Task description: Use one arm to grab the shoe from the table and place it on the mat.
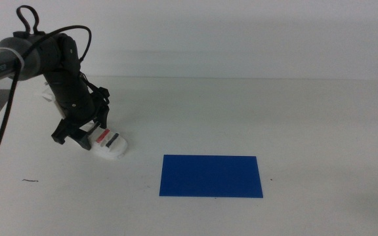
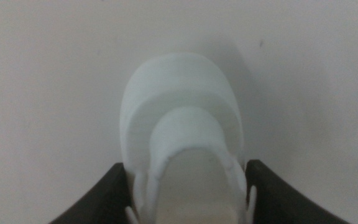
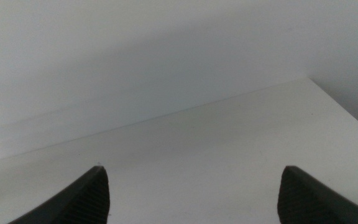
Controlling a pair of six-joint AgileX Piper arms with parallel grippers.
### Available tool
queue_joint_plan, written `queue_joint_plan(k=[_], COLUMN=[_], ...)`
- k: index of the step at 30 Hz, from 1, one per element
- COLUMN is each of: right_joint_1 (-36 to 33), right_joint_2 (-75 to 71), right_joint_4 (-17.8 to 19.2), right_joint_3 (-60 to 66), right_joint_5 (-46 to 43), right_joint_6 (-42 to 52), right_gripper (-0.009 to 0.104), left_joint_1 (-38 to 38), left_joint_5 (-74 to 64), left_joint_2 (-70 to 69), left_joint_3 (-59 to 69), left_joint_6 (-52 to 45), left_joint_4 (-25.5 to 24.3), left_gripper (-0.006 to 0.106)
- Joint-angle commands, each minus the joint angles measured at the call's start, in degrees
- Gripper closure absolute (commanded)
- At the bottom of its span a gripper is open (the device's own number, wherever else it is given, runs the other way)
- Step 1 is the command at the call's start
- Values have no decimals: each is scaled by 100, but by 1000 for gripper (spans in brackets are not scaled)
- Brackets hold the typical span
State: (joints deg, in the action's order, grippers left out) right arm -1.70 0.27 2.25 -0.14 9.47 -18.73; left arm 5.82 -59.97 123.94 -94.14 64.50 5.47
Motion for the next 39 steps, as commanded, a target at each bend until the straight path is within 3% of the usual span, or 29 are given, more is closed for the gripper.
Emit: queue_joint_plan(k=[1,5,9,16,22,26,28,30,35,39], right_joint_1=[-10,-10,-10,-10,-10,-10,-10,-10,-10,-10], right_joint_2=[-27,-27,-27,-27,-27,-27,-27,-27,-27,-27], right_joint_4=[34,34,34,34,34,34,34,34,34,34], right_joint_3=[14,14,14,14,14,14,14,14,14,14], right_joint_5=[-48,-48,-48,-48,-48,-48,-48,-48,-48,-48], right_joint_6=[32,32,32,32,32,32,32,32,32,32], right_gripper=[16,16,16,16,16,16,16,16,16,16], left_joint_1=[2,284,930,2357,3441,3695,3709,3698,3698,3698], left_joint_5=[-232,-490,-675,-708,-615,-615,-497,-216,79,-163], left_joint_2=[-209,-625,-1004,-1004,-859,-823,-823,-823,-819,-773], left_joint_3=[-32,-32,-32,-80,-80,-80,-80,-80,-80,-80], left_joint_6=[-18,377,1169,1611,2879,2865,1949,58,-5843,-10840], left_joint_4=[239,327,56,198,-385,-680,-923,-1123,-1298,-936], left_gripper=[73,102,102,102,102,102,102,102,102,102])
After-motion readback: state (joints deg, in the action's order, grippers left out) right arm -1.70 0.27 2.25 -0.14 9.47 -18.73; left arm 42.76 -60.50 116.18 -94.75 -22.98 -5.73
